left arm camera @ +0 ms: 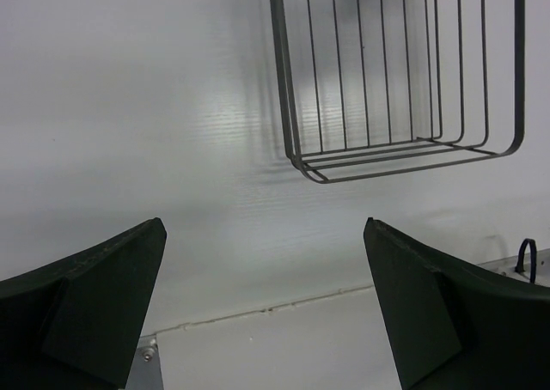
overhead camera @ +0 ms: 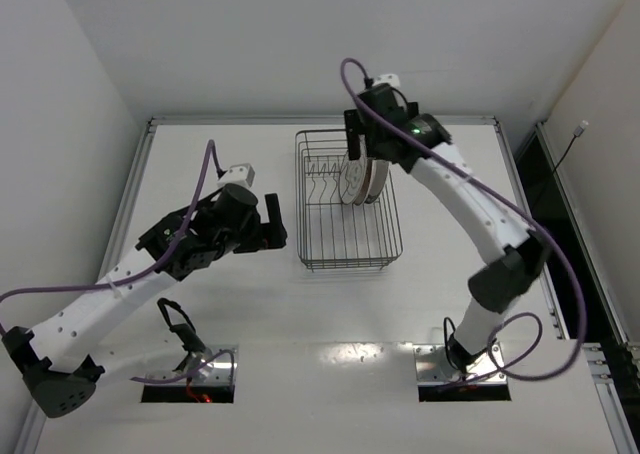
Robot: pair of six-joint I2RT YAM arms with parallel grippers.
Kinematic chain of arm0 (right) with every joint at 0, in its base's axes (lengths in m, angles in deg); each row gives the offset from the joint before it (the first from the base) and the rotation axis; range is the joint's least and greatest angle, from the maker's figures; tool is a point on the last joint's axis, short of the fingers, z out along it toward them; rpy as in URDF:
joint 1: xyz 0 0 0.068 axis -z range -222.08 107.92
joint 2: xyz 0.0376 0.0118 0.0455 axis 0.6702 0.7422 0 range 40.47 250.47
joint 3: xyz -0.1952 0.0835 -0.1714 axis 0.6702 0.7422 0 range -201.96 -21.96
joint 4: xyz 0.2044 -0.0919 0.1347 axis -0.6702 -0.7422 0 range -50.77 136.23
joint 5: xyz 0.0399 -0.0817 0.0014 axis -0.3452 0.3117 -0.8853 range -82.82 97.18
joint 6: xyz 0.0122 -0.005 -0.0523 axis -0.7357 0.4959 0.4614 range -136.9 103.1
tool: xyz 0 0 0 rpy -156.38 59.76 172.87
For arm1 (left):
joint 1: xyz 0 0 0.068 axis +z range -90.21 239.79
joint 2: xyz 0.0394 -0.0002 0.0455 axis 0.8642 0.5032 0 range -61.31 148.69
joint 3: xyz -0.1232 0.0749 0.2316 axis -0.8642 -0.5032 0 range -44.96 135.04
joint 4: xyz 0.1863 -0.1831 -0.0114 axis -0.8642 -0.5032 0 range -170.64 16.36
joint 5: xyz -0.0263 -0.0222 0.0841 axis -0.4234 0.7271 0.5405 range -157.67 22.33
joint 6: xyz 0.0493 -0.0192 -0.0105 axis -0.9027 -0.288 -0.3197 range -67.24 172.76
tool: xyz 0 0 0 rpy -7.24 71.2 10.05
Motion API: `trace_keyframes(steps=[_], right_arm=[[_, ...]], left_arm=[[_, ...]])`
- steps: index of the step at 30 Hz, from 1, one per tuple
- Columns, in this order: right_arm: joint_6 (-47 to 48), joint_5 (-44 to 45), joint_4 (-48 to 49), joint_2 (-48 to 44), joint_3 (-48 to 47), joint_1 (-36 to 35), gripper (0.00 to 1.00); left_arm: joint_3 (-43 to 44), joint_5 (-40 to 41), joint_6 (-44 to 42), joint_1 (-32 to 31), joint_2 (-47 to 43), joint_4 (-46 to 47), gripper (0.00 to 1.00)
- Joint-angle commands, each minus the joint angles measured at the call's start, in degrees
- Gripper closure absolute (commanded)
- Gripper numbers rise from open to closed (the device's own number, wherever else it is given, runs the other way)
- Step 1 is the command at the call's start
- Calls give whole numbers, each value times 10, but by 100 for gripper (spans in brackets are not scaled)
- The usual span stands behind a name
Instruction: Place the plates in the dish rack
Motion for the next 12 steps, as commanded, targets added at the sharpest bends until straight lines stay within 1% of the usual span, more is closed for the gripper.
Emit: trace_keyframes(steps=[1,5,6,7,8,10,12], right_arm=[[-8,-37,-35,-109,52,13,0],[-8,-129,-42,-203,114,24,0],[-8,-137,-42,-222,131,24,0],[-8,-147,-33,-240,169,33,0],[-8,-147,-33,-274,187,38,0],[-8,-147,-20,-301,239,45,0],[-8,-133,-12,-326,263,50,0]], left_arm=[[32,18,-28,17,10,19,0],[45,18,-56,38,30,32,0],[52,11,-57,44,40,38,0],[52,6,-63,44,45,38,0],[57,-2,-64,44,45,45,0],[57,-2,-78,44,52,51,0],[44,6,-93,44,52,51,0]])
